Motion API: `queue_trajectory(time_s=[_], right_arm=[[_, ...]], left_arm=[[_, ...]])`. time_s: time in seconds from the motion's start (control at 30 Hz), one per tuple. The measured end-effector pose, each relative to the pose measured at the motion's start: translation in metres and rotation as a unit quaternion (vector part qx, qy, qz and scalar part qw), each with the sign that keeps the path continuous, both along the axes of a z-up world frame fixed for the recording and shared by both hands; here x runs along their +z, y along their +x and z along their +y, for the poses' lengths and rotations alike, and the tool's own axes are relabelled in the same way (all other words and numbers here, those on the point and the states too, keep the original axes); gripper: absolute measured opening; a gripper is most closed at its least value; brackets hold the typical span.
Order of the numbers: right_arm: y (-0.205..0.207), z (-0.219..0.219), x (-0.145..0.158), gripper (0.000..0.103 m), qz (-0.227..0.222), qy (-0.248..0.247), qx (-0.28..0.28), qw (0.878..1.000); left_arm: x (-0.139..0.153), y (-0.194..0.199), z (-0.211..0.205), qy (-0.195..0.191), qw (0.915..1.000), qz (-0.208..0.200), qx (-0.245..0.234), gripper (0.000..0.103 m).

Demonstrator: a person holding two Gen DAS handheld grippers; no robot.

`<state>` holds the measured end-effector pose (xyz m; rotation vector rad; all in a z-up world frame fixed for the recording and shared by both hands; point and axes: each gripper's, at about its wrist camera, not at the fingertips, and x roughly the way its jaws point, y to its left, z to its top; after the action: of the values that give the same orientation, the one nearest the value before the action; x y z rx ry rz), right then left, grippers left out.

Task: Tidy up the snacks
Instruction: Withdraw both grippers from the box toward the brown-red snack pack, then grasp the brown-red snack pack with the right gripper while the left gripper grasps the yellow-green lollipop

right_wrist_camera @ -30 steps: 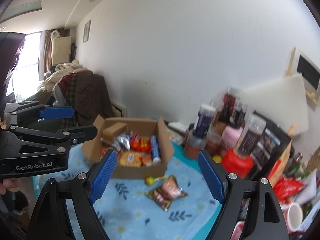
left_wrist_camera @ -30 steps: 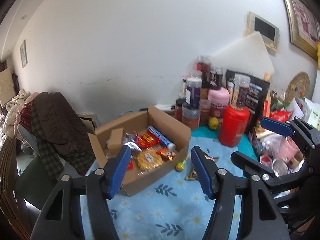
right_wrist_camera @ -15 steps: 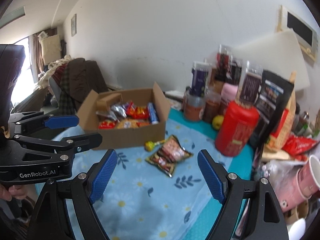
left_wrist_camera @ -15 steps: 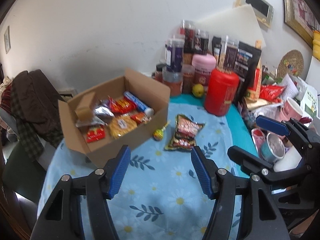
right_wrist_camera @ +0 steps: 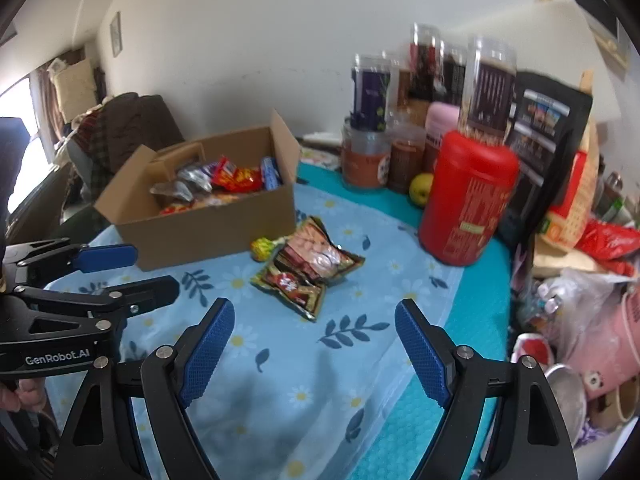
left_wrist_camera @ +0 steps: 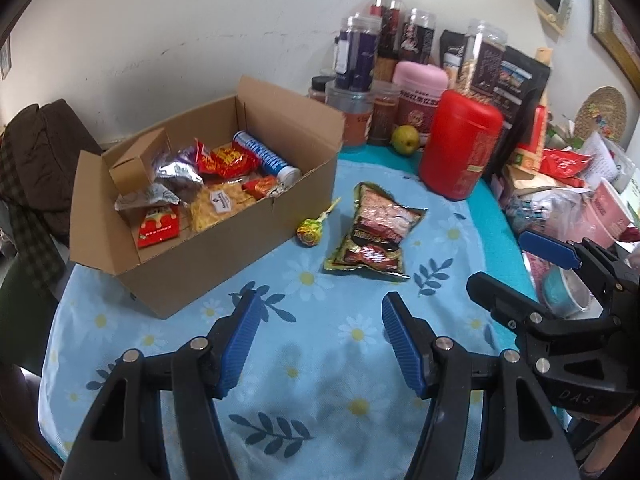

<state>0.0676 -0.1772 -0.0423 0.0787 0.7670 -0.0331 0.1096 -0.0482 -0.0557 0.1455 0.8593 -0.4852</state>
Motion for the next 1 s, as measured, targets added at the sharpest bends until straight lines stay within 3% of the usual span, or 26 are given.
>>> queue_trajectory(time_s=[0.27, 0.43, 0.63, 0.83, 1.0], right_arm=[[0.041, -0.013, -0.024, 0.085, 0.036, 0.034, -0.016, 0.999], [0.069, -0.009, -0.039, 0.103, 0.042, 0.033, -0.020, 0.998], [0.107, -0.009, -0.060, 0.103, 0.071, 0.063, -0.034, 0.995], [0.123, -0.015, -0.087, 0.103, 0.098, 0.058, -0.041, 0.993], [0.117, -0.029, -0.093, 0.077, 0.091, 0.078, -0.034, 0.992]], left_arm=[[-0.017, 0.033, 0.007, 0.003, 0.9992, -0.008, 0.038, 0.062], [-0.031, 0.050, 0.009, -0.001, 0.9990, 0.007, 0.045, 0.062], [-0.042, 0.064, 0.011, -0.001, 0.9988, 0.018, 0.045, 0.062], [-0.049, 0.073, 0.002, -0.009, 0.9991, 0.024, 0.035, 0.062], [-0.061, 0.078, -0.015, -0.019, 0.9988, 0.044, 0.010, 0.062]])
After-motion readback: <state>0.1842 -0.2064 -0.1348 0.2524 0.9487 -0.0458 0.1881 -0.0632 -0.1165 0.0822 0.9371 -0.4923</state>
